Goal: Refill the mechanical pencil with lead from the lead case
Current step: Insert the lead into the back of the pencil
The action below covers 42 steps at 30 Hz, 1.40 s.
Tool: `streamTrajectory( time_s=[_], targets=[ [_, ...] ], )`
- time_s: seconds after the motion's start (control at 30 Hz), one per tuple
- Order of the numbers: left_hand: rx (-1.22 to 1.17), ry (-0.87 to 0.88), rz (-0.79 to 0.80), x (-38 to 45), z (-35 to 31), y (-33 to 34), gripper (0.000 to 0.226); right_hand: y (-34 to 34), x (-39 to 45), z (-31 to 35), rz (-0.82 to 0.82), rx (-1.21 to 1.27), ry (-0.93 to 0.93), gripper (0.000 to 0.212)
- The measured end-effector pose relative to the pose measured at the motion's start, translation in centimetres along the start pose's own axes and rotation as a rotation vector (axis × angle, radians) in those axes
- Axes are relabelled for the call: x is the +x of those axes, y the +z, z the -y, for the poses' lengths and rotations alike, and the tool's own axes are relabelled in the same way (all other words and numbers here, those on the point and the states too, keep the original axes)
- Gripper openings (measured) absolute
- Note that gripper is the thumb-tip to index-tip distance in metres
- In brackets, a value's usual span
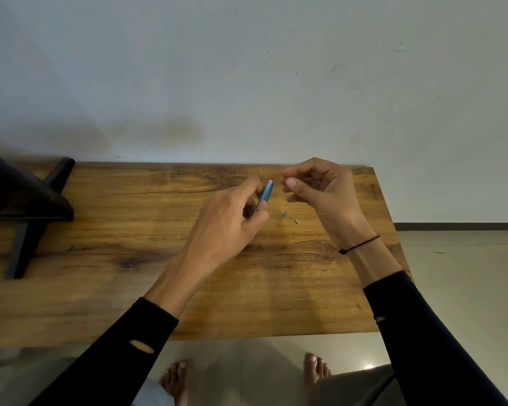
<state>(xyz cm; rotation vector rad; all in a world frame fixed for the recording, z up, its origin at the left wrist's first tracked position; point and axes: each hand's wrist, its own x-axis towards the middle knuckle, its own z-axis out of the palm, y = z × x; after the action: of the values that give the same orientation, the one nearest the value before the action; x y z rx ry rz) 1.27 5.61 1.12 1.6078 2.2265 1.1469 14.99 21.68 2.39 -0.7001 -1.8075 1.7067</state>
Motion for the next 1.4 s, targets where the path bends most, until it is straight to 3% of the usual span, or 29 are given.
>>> streamTrajectory(
  time_s=[0.1,0.2,0.63,0.73,0.87,0.93,1.0,1.2,1.4],
  targets=[
    [-0.001,-0.018,0.0,-0.1,0.1,-0.1,0.004,-2.1,0.2,-1.0,-0.037,-0.652,-0.01,0.017],
    [0.013,-0.022,-0.017,-0.1,0.1,-0.2,0.003,-2.4,-0.5,-2.0,0.061,-1.002,0.096,0.016],
    [0.018,-0.017,-0.004,-0.1,0.0,-0.6,0.005,0.6,-1.8,-4.1,0.112,-1.387,-0.012,0.01],
    [0.038,-0.011,0.004,-0.1,0.1,-0.5,0.004,-0.3,-1.3,-3.7,0.077,-1.211,0.061,0.007],
    [0.041,-0.002,0.029,0.0,0.1,-0.5,0.008,-1.4,-0.2,-1.5,-0.093,-0.373,0.172,0.005],
    [0.05,0.013,0.05,0.0,0.0,-0.4,0.01,-1.3,-0.1,-0.4,-0.083,0.087,0.152,0.002],
    [0.067,0.035,0.064,0.0,-0.1,-0.3,0.005,-0.8,-0.2,0.1,-0.045,0.295,0.104,0.01],
    [0.087,0.049,0.067,-0.2,0.0,-0.1,0.005,0.9,-0.6,-0.2,0.013,0.186,0.006,0.008],
    [0.092,0.026,0.09,-0.1,-0.1,-0.1,0.008,1.2,-0.8,-0.1,0.09,0.222,0.032,0.011]
  ],
)
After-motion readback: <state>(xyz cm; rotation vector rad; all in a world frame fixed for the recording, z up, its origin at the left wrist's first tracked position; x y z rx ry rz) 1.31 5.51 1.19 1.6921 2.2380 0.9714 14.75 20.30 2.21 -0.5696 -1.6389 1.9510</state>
